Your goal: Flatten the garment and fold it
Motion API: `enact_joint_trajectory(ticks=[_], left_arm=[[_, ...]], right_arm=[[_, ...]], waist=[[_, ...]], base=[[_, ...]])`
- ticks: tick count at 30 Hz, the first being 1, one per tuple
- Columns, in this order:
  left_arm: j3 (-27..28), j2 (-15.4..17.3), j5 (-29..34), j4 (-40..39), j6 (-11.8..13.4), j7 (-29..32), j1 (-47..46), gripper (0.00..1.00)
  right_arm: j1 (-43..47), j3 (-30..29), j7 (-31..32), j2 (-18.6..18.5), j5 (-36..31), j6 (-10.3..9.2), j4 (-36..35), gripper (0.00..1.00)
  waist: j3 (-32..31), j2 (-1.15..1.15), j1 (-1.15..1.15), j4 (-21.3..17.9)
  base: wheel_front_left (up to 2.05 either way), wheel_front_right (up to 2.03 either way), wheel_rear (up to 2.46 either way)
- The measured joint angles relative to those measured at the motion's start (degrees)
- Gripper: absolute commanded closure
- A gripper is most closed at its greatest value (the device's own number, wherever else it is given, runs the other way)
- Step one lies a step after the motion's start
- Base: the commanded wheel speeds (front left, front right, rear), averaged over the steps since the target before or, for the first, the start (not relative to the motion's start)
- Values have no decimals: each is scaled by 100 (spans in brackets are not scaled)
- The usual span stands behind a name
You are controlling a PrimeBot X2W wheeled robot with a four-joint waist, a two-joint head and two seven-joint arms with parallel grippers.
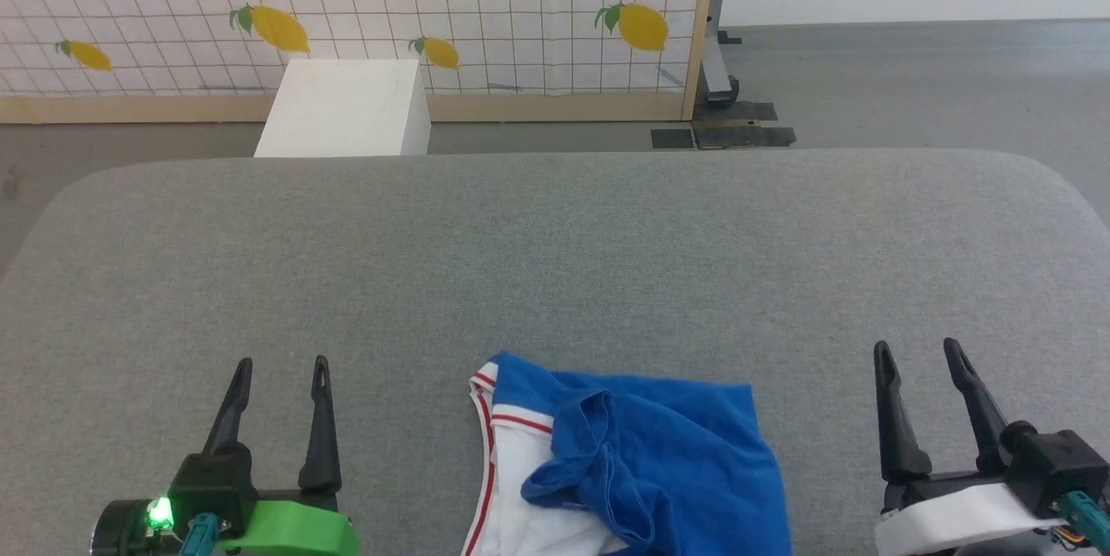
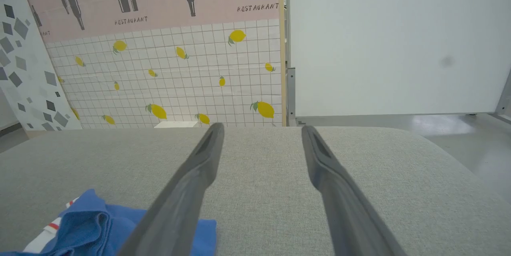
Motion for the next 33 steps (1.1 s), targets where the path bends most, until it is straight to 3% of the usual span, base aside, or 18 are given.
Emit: enact_joint_trajectory(ticks=[24,33], left_arm=[[127,-140,3,199,-159,0,7,0],[174,-156,3,201,-172,0,2,0]], right_arm=[[-49,20,41,27,-181,0,-202,0],[-1324,10,530,-553,-14,0,-776,0]], waist=[[-34,0,0,46],[71,0,0,54]], base=[[0,0,0],[0,0,0]])
